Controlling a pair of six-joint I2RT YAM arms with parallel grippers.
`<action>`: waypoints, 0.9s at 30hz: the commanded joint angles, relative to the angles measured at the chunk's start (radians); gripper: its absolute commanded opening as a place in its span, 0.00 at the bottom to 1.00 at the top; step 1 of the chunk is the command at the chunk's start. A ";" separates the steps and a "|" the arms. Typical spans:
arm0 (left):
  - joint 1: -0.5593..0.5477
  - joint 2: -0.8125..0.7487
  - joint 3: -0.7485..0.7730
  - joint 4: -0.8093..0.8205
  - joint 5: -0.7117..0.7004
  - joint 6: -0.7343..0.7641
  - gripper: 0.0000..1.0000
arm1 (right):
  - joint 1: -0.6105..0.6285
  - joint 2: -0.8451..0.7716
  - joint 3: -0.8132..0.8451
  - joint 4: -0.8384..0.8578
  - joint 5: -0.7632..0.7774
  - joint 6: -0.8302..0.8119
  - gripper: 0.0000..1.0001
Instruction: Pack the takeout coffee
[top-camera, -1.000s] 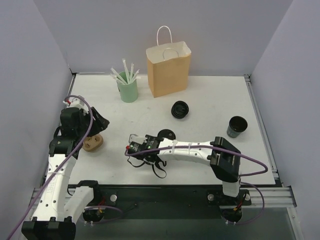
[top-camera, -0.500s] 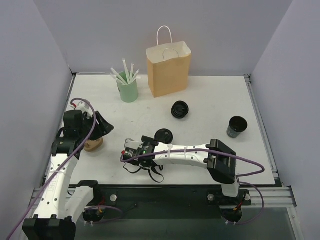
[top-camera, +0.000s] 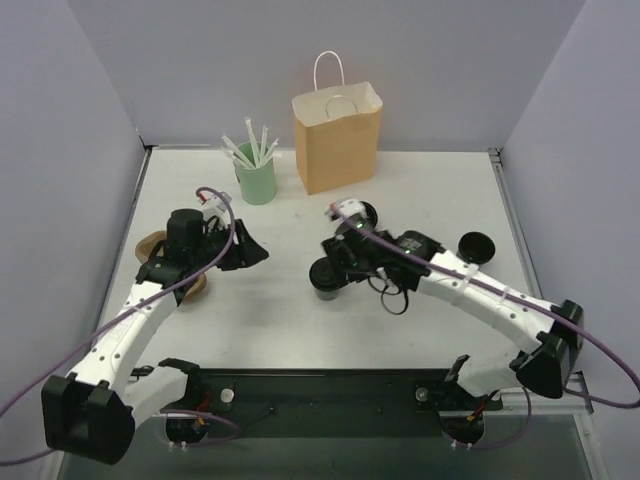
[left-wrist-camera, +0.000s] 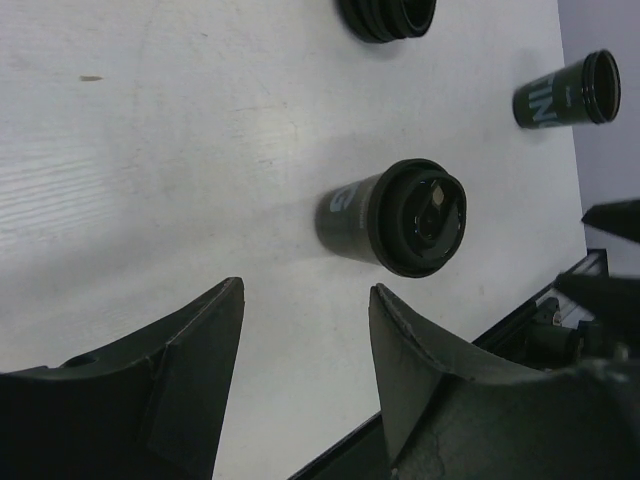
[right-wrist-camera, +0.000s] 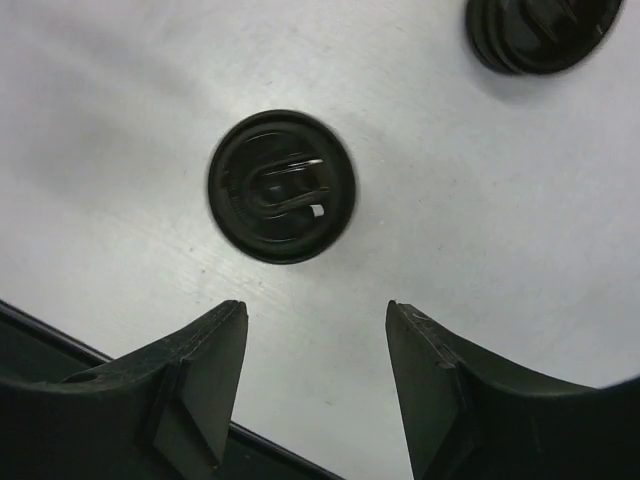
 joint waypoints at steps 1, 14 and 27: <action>-0.143 0.087 -0.009 0.240 -0.014 -0.031 0.63 | -0.248 -0.166 -0.226 0.194 -0.312 0.324 0.59; -0.312 0.352 0.010 0.474 -0.038 -0.005 0.64 | -0.482 -0.177 -0.447 0.531 -0.665 0.497 0.60; -0.338 0.454 -0.010 0.538 -0.037 -0.007 0.64 | -0.552 -0.088 -0.495 0.600 -0.785 0.401 0.59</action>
